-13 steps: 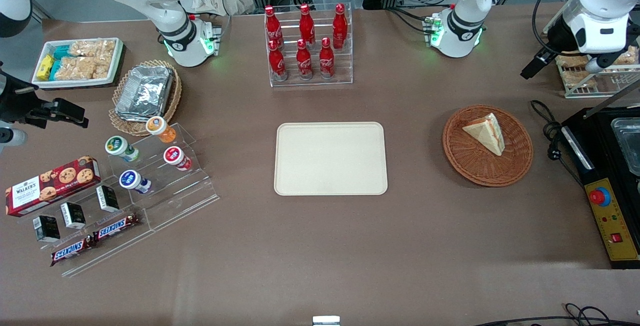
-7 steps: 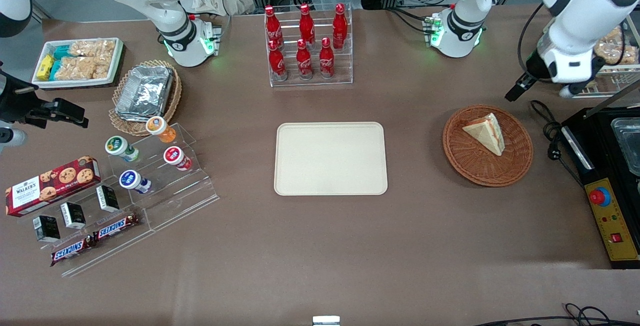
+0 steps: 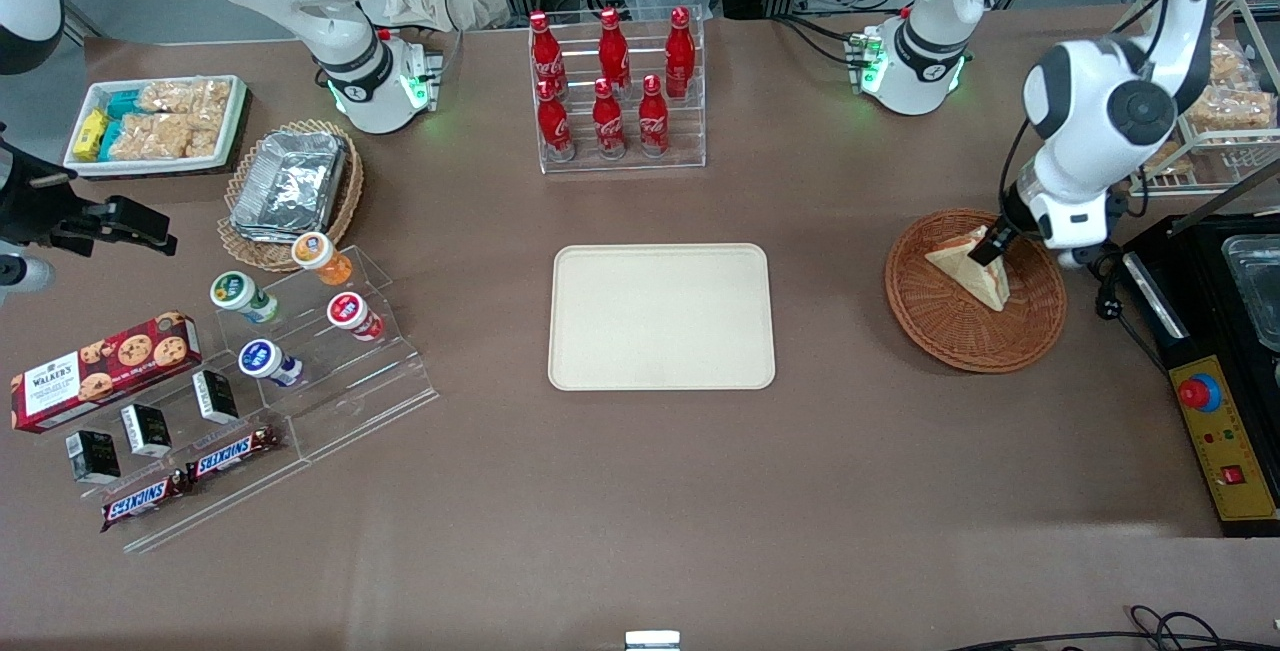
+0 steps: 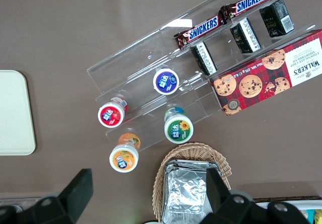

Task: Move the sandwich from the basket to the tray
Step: 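Lower the open left gripper and grasp the wrapped sandwich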

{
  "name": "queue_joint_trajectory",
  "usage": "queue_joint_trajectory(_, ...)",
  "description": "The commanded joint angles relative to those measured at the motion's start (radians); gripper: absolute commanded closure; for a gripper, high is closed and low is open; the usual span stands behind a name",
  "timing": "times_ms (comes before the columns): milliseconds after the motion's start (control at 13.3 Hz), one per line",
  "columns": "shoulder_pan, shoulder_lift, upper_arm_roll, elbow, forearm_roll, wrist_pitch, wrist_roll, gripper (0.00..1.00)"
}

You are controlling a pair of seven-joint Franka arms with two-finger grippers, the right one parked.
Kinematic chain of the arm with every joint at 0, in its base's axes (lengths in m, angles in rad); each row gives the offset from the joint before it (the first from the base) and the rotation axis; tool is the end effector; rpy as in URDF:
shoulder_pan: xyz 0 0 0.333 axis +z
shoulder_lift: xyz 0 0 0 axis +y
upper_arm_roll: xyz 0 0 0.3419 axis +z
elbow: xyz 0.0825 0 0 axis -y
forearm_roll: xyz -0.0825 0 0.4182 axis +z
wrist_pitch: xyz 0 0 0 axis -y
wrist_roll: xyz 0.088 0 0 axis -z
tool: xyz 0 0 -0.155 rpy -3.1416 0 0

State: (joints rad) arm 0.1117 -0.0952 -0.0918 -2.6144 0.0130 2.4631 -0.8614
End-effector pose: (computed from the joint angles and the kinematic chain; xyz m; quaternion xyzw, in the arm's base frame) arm 0.4395 0.0102 0.2297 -0.9061 -0.4220 0.0224 0.0191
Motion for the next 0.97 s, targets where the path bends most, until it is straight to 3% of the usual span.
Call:
queue_joint_trajectory(0,0.002,0.086,-0.008,-0.021,0.008,0.133,-0.028,0.00)
queue_joint_trajectory(225,0.002,0.126,-0.006,-0.029,0.010,0.177,-0.027,0.00)
queue_joint_trajectory(300,0.002,0.126,-0.006,-0.027,0.010,0.177,-0.025,0.15)
queue_joint_trajectory(450,0.003,0.126,-0.006,-0.027,0.011,0.177,-0.019,0.83)
queue_joint_trajectory(525,0.003,0.126,-0.006,-0.026,0.012,0.177,-0.016,1.00)
queue_joint_trajectory(750,0.005,0.112,-0.005,-0.018,0.012,0.166,-0.008,1.00)
queue_joint_trajectory(900,0.003,0.024,-0.006,0.008,0.027,0.066,0.013,1.00)
